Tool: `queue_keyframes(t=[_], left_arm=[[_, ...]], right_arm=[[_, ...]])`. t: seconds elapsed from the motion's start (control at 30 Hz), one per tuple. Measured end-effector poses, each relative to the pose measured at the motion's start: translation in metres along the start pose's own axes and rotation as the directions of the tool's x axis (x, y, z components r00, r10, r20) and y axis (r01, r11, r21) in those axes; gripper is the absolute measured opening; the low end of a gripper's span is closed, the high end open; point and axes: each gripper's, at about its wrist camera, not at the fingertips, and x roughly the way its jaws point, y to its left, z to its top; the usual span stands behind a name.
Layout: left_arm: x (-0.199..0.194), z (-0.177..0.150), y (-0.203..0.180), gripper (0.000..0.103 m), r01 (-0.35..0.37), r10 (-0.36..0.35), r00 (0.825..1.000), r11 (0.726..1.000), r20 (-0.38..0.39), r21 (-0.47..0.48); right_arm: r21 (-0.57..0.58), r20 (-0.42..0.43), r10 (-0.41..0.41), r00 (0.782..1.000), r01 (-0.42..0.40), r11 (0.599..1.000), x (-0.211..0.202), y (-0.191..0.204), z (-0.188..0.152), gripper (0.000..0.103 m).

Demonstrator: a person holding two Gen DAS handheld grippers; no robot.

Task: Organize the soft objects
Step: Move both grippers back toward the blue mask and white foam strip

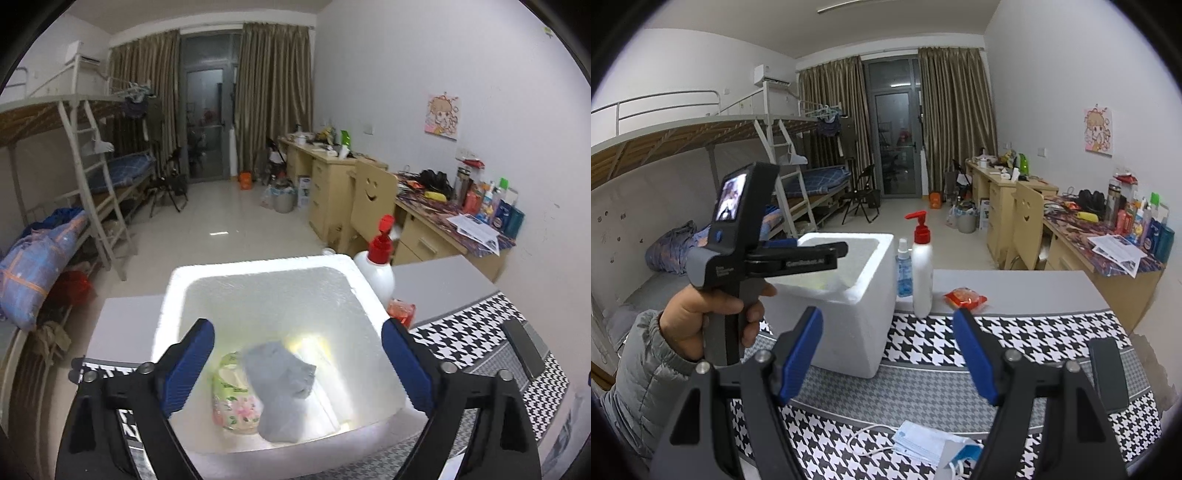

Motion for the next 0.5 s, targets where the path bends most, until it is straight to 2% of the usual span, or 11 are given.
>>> queue_keyframes(t=[0.13, 0.2, 0.5], left_arm=[[-0.016, 0.001, 0.001, 0.095, -0.002, 0.002, 1.000, 1.000, 0.029, 0.005], [-0.028, -0.001, 0.000, 0.102, -0.013, 0.013, 0.998, 1.000, 0.063, 0.005], [-0.088, -0.015, -0.002, 0.102, 0.014, -0.015, 0.985, 1.000, 0.174, 0.008]], right_arm=[[0.005, 0.009, 0.000, 1.000, 0.000, 1.000, -0.005, -0.002, -0.001, 0.077], [0.009, 0.015, -0.001, 1.000, 0.001, 1.000, -0.007, -0.003, 0.000, 0.077], [-0.022, 0.033, -0.014, 0.999, 0.014, 1.000, -0.019, 0.002, -0.005, 0.077]])
